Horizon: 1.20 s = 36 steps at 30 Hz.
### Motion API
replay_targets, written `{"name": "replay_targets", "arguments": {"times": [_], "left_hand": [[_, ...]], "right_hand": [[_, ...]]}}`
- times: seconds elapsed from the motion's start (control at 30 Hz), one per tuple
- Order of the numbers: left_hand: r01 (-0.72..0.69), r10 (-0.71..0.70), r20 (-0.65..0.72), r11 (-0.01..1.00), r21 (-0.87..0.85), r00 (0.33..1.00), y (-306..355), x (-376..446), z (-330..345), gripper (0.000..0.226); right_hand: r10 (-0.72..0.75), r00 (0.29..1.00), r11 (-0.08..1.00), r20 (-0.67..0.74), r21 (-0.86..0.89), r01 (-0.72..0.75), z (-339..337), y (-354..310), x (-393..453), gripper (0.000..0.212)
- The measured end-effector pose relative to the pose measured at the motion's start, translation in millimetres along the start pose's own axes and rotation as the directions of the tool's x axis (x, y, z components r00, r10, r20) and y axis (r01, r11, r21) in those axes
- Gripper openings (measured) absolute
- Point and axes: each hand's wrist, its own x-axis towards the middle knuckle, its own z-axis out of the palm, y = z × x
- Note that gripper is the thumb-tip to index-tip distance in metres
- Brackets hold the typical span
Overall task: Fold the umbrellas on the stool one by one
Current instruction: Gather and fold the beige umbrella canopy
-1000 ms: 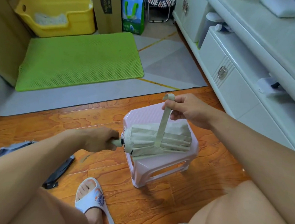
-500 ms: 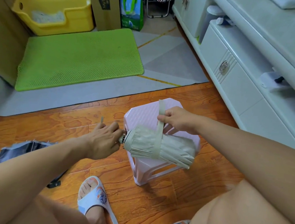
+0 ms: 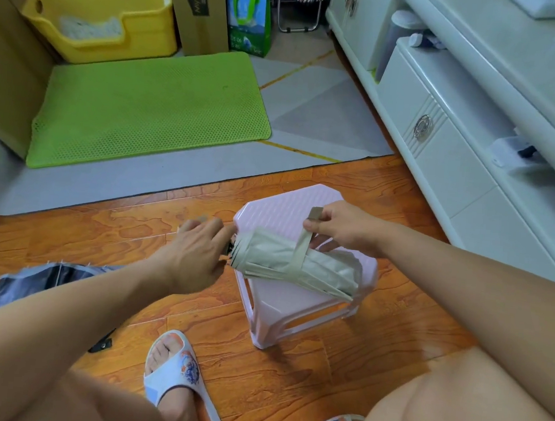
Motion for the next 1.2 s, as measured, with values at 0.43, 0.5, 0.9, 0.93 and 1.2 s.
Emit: {"name": "replay_targets", "arguments": {"times": [0.43, 0.5, 0.9, 0.93, 1.2], "left_hand": [[-0.047, 0.043, -0.062, 0.997, -0.061, 0.997, 8.0, -3.5, -1.9, 0.035], [0.038, -0.037, 0.009, 0.981, -0.190, 0.999, 12.1, -1.8, 3.9, 0.034], [-0.098, 0.127, 0.097, 0.960, -0.261, 0.987, 63.8, 39.0, -32.9, 0.086], [-0.103, 0.134, 0.150, 0.974, -0.200, 0.979, 68.3, 42.1, -27.8, 0.091], [-0.097, 0.084, 0.201, 0.994, 0.055, 0.976, 70.4, 41.7, -22.4, 0.048]], "right_hand": [[-0.085, 0.995, 0.961, 0.050, -0.261, 0.096, 7.6, 5.1, 1.5, 0.016], [-0.118, 0.993, 0.955, 0.007, -0.272, 0.115, 8.4, 5.7, 3.0, 0.019], [-0.156, 0.986, 0.957, -0.056, -0.255, 0.137, 22.6, 13.1, 2.7, 0.029], [-0.155, 0.987, 0.958, -0.048, -0.250, 0.138, 22.9, 12.4, 2.2, 0.029], [-0.108, 0.994, 0.971, 0.010, -0.212, 0.108, 18.6, 6.0, -5.2, 0.033]]}}
